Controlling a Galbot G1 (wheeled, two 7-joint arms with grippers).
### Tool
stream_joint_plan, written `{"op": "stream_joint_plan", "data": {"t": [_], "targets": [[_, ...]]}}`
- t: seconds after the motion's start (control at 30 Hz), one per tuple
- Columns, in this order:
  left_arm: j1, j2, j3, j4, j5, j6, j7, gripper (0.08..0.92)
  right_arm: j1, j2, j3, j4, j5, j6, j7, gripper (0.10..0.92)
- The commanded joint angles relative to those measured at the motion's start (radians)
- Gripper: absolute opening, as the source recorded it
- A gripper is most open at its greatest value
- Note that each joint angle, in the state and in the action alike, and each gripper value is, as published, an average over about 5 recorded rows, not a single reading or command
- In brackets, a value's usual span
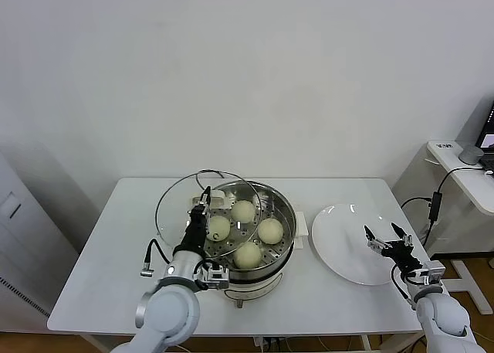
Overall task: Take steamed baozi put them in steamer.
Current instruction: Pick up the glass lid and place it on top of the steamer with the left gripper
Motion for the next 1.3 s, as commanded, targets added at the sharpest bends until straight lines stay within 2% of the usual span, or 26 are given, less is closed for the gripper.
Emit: {"op": "stream_joint_plan", "data": {"t": [0.03, 0.7, 1.3], "targets": [[-0.01, -0.073, 0.037, 0.012, 0.075, 0.014, 0.023, 0.105, 0.002, 0.001, 0.0, -0.004, -0.001, 0.0, -0.001, 0.823], [-0.004, -0.165, 0.091, 0.055, 0.145, 0.021, 0.024, 0.105, -0.001, 0.007, 0.0, -0.017, -0.003, 0.002, -0.011, 0.823], [-0.011, -0.192, 0.121, 0.095, 0.15, 0.02, 0.019, 0.105, 0.001, 0.014, -0.002, -0.022, -0.011, 0.002, -0.015, 0.823]]}}
